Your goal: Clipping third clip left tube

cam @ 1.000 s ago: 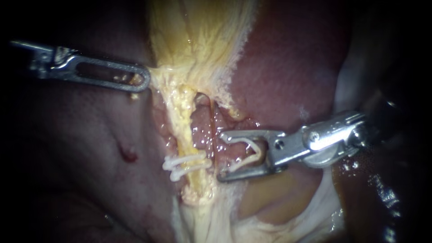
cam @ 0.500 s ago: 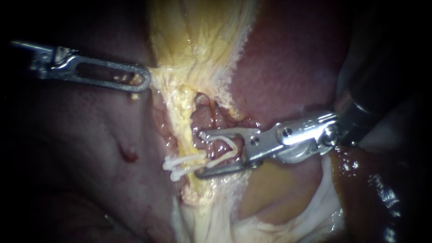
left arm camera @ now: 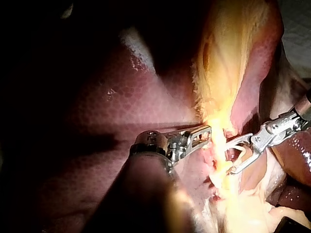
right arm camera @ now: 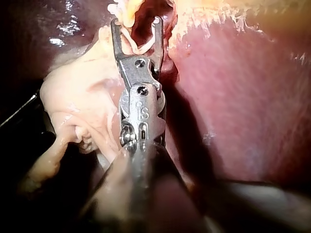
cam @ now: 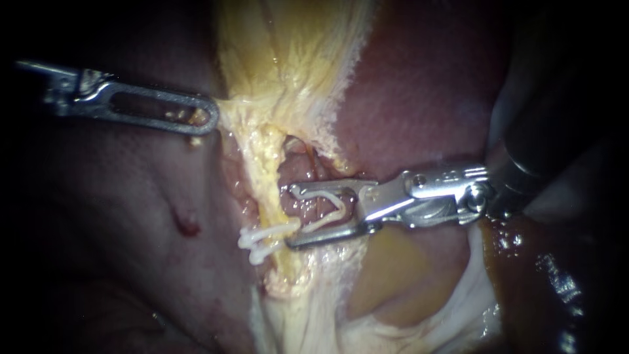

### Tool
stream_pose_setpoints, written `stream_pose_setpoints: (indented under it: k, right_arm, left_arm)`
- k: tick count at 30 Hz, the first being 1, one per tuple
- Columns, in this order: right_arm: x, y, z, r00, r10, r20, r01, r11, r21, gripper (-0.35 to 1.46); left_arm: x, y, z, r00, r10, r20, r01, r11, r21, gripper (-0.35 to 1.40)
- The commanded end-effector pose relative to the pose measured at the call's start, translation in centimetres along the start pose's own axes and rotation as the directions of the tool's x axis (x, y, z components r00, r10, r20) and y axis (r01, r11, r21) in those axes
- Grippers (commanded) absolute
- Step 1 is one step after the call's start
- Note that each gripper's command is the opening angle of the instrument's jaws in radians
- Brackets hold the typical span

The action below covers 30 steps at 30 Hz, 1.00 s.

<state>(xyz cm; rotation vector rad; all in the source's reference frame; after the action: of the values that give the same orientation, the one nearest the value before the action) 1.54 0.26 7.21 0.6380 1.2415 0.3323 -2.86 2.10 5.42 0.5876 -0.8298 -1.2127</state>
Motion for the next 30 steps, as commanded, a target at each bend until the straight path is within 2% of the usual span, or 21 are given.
stream_pose_setpoints:
  k: [1,13,17,30]
  right_arm:
    - [0.01,-0.01,0.01,1.0,0.003,-0.004,-0.003,1.0,0.007,0.5]
    - [0.07,0.03,0.18,0.997,0.05,-0.057,-0.045,0.996,0.081,0.49]
    - [0.1,0.04,0.27,0.996,0.058,-0.062,-0.051,0.993,0.109,0.49]
    - [0.19,0.01,0.61,0.984,0.115,-0.134,-0.085,0.974,0.208,0.49]
  left_arm:
    - [0.0,0.0,0.0,1.0,0.0,0.0,0.0,1.0,0.0,-0.35]
    - [0.0,0.0,0.0,1.0,0.0,0.0,0.0,1.0,0.0,-0.35]
    - [0.0,0.0,0.0,1.0,0.0,0.0,0.0,1.0,0.0,-0.35]
    - [0.0,0.0,0.01,1.0,0.0,0.0,0.0,1.0,0.0,-0.35]
